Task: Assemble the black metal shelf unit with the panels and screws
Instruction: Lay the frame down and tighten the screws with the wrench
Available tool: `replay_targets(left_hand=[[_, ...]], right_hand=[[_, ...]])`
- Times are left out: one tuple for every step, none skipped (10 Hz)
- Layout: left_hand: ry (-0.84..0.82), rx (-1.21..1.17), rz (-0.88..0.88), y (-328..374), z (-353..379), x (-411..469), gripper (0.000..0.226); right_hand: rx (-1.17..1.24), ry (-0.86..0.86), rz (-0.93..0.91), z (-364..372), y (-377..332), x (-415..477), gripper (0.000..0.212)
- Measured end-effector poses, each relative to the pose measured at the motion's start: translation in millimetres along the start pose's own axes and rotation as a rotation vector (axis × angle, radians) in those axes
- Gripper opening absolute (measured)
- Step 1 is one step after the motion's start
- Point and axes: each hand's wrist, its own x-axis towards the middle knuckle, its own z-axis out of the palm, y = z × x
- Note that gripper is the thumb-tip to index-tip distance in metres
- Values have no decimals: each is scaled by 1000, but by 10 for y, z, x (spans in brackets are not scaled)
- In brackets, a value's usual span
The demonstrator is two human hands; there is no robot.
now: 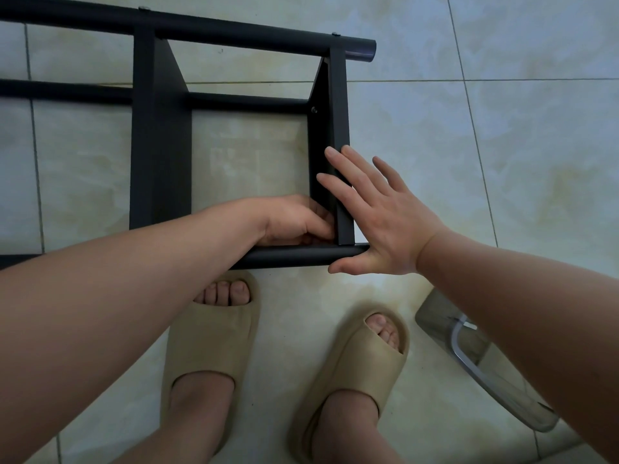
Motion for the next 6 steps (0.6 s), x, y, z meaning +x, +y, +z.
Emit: replay_targets(left_hand=[[-31, -37, 5, 6, -6, -7, 13], [-48, -62, 11, 13, -12, -20, 15], [-47, -80, 20, 13, -14, -17, 20], [-57, -89, 24, 9, -14, -13, 19], [-66, -99, 10, 9, -17, -2, 19], [-30, -125, -24, 36, 4, -10, 20]], right_hand=[[6, 4, 1, -6, -3, -6, 115], [2, -2, -2, -15, -4, -6, 115], [1, -6, -3, -17, -2, -5, 115], [4, -6, -3, -10, 0, -5, 115], [13, -4, -10, 4, 11, -11, 115], [40, -24, -9, -1, 13, -2, 115]])
